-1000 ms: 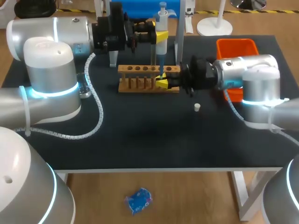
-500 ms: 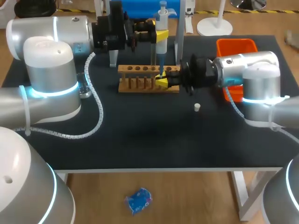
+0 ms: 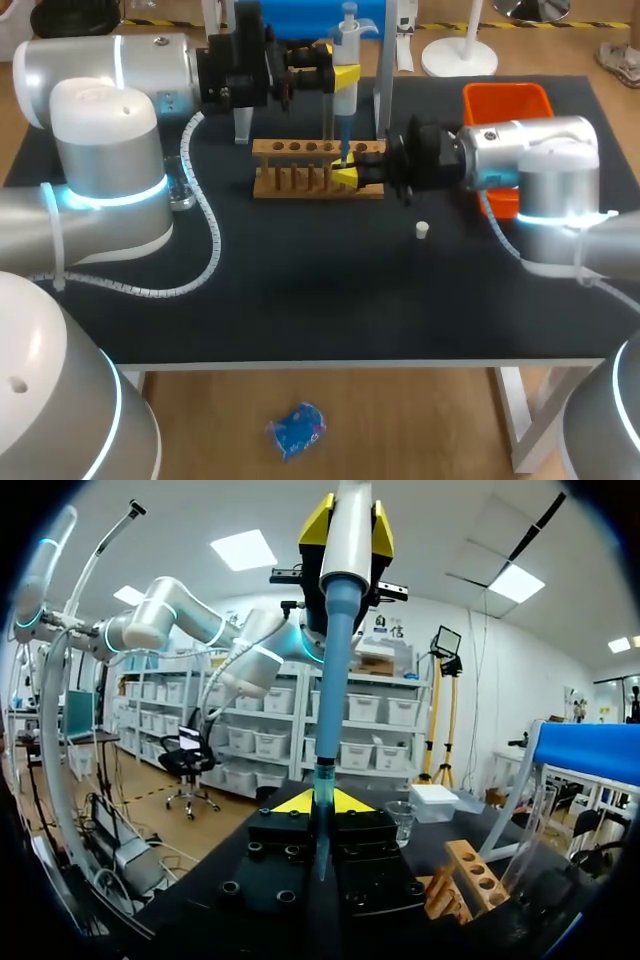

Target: Invert the test tube, pick up the pipette, mount the tip to pipette, aspirate from beaker and dispense into the tube, eject the tip, return the pipette, and cap with the stopper.

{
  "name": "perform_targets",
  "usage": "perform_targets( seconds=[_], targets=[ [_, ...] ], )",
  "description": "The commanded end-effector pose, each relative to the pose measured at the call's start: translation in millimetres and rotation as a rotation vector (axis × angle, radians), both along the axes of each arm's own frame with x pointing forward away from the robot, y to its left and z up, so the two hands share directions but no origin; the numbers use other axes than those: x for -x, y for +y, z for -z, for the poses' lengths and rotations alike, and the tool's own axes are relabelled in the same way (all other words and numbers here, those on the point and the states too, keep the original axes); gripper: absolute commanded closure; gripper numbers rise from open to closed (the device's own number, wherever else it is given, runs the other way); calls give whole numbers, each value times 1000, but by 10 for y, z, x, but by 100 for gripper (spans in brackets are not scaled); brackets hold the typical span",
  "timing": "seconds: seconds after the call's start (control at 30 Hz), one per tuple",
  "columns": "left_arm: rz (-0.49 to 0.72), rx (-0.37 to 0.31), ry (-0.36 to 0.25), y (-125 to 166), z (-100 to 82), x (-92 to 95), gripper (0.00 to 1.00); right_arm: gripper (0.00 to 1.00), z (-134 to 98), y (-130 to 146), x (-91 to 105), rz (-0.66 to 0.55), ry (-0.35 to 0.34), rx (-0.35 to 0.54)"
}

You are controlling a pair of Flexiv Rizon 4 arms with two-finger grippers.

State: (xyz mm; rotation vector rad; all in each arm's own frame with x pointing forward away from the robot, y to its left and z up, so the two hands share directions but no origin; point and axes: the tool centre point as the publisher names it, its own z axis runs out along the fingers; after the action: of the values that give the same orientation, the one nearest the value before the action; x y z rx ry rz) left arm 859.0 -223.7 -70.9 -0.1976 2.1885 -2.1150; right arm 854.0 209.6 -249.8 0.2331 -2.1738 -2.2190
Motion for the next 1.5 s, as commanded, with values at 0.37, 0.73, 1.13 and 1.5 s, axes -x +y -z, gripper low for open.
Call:
perform_targets(
  seconds=[0.37, 0.73, 1.13, 1.5],
  targets=[
    [-3, 1, 1, -4, 89, 6, 100, 100, -141, -10, 54, 109, 17, 9],
    [-3, 1, 1, -4, 89, 6, 100, 100, -130, -32, 64, 191, 39, 15],
    [-3, 1, 1, -4, 89, 6, 100, 100, -130, -50, 61, 207, 60, 4],
    [-3, 1, 1, -4, 89, 6, 100, 0, -59, -123, 77, 126, 132, 61]
  ],
)
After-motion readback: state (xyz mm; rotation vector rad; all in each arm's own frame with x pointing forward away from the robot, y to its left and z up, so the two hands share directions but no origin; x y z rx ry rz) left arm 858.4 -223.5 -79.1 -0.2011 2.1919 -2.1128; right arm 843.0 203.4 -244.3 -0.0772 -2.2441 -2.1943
